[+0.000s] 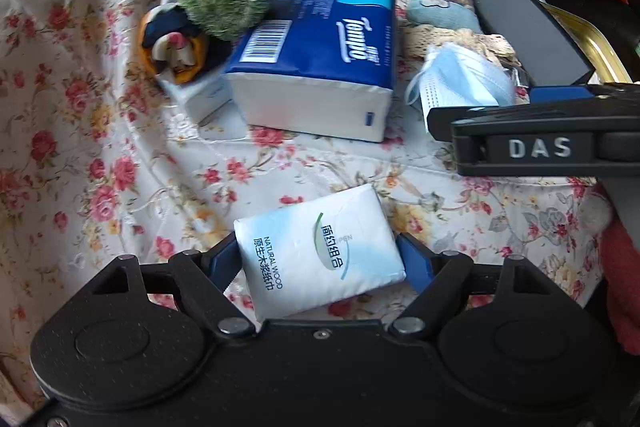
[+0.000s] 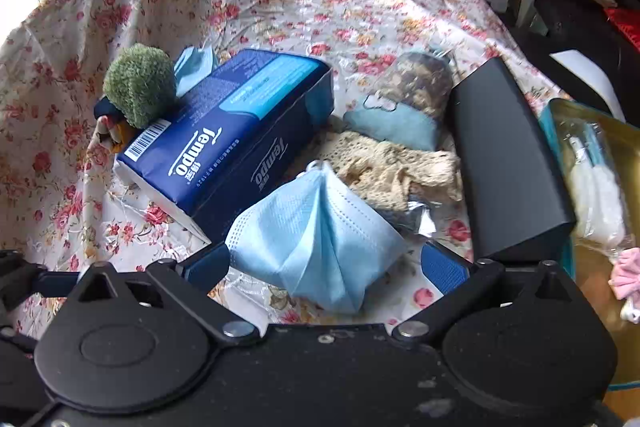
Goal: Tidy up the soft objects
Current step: 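Grasp the blue face mask with the right tool while the left tool grasps the white tissue pack, then carry the mask and tissue pack to the gold tray and release them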
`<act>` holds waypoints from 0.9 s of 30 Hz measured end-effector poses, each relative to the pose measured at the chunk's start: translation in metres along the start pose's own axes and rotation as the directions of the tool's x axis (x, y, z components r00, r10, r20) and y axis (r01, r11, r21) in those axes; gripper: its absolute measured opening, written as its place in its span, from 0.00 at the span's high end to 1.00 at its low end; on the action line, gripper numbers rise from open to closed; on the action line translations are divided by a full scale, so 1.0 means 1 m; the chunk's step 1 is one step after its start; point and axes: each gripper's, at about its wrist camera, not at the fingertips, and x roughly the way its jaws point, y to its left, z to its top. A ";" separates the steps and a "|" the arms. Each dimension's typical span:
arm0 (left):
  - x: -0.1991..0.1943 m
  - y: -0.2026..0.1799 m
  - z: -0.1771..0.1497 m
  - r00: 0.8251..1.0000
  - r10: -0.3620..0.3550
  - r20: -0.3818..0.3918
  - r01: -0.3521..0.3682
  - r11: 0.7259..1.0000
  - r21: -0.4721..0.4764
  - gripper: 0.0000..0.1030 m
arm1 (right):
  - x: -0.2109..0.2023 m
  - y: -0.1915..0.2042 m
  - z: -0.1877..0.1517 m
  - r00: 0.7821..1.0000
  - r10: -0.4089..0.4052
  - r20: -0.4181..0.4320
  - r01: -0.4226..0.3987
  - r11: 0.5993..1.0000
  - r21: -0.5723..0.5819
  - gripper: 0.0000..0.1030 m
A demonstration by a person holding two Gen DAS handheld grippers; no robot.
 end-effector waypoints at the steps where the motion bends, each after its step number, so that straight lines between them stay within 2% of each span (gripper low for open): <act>1: 0.000 0.002 0.000 1.000 0.000 -0.001 0.000 1.000 -0.004 0.26 | 0.004 0.000 0.001 1.000 0.002 -0.007 -0.002 1.000 0.005 0.00; 4: -0.001 0.003 0.000 1.000 0.000 -0.002 0.000 1.000 -0.012 0.26 | 0.012 0.000 0.003 1.000 0.006 -0.014 -0.006 1.000 0.023 0.01; 5: -0.002 0.003 0.001 1.000 -0.001 -0.001 0.001 1.000 -0.012 0.26 | 0.013 0.000 0.003 1.000 0.004 -0.006 -0.003 1.000 0.026 0.06; 6: -0.003 0.003 0.001 1.000 -0.003 0.001 0.003 1.000 -0.012 0.26 | 0.012 0.000 0.003 1.000 0.000 -0.002 0.000 1.000 0.026 0.18; 9: -0.004 0.000 0.002 1.000 -0.008 0.004 0.008 1.000 -0.007 0.26 | 0.010 -0.002 0.002 1.000 0.013 -0.011 -0.012 0.999 0.034 0.38; 12: -0.005 -0.002 0.003 1.000 -0.009 0.008 0.009 1.000 0.002 0.26 | 0.002 -0.007 0.000 0.999 0.032 0.004 -0.032 0.998 0.054 0.50; 15: -0.007 -0.006 0.005 1.000 -0.014 0.014 0.014 1.000 0.008 0.26 | -0.010 -0.013 -0.001 0.998 0.050 0.029 -0.052 0.995 0.090 0.53; 20: -0.014 -0.009 0.008 0.999 -0.016 0.027 0.016 1.000 0.018 0.26 | -0.032 -0.019 0.000 0.994 0.072 0.084 -0.082 0.989 0.122 0.54; 27: -0.033 -0.023 0.020 0.996 -0.035 0.078 0.032 0.999 0.039 0.26 | -0.065 -0.030 0.005 0.983 0.050 0.174 -0.074 0.988 0.136 0.54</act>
